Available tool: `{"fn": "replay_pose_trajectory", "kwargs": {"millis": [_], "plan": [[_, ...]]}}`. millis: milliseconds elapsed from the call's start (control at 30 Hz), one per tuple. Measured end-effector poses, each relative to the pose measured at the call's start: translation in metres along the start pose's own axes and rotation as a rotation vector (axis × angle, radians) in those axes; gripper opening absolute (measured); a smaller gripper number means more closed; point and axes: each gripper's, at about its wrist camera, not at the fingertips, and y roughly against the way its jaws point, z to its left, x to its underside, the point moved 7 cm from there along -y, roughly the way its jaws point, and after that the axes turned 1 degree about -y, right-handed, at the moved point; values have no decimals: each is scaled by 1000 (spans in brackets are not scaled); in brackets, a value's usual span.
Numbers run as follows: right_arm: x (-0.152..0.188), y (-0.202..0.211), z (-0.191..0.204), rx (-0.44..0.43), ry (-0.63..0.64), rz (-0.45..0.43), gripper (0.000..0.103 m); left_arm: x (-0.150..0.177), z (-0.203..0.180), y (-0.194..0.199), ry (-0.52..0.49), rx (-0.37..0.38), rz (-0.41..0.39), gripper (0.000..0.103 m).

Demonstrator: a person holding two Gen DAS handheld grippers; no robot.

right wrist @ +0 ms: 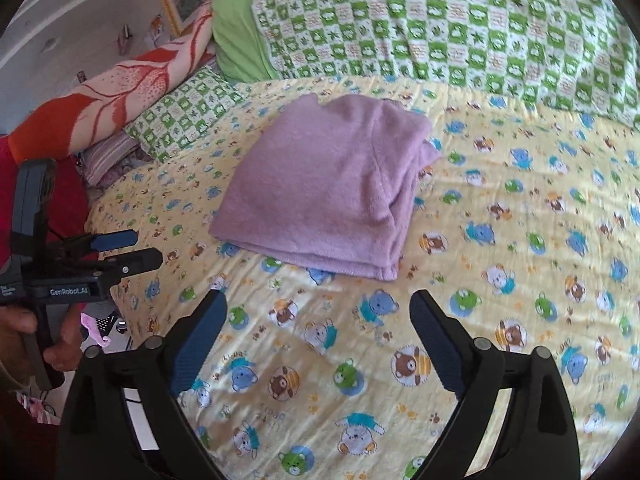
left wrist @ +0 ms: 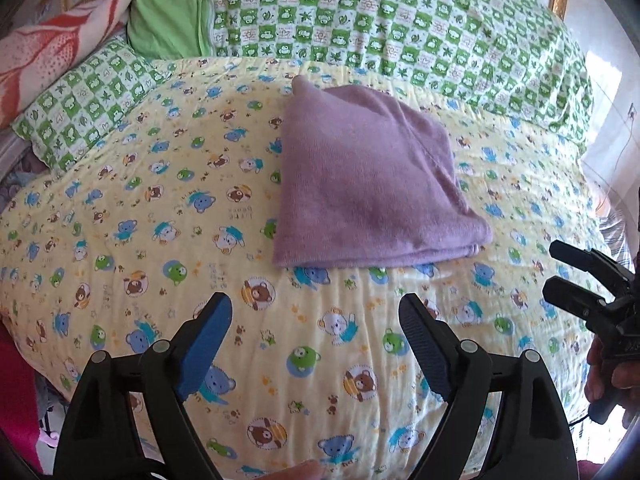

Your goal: Fold small clothes

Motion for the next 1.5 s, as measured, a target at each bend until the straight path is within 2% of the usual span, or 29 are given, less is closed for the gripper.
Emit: {"fn": "replay_pose_trajectory", "kwargs": {"millis": [133, 267, 533, 767, 1500], "plan": [[-9, -8, 0, 0, -8, -5, 98, -12, 5, -10, -13, -51, -24, 86], [-17, -21, -5, 12, -30, 11, 98, -15, 5, -25, -22, -72, -9, 86], [-19, -38, -6, 63, -27, 34, 98, -10, 1, -46, -13, -61, 4, 86], [-15, -51, 2, 55, -3, 57, 98, -11, 1, -57, -22, -66, 18, 86], [-21, -60, -11, 108, -57, 32, 98, -14, -8, -54, -78, -89, -3, 86]]}}
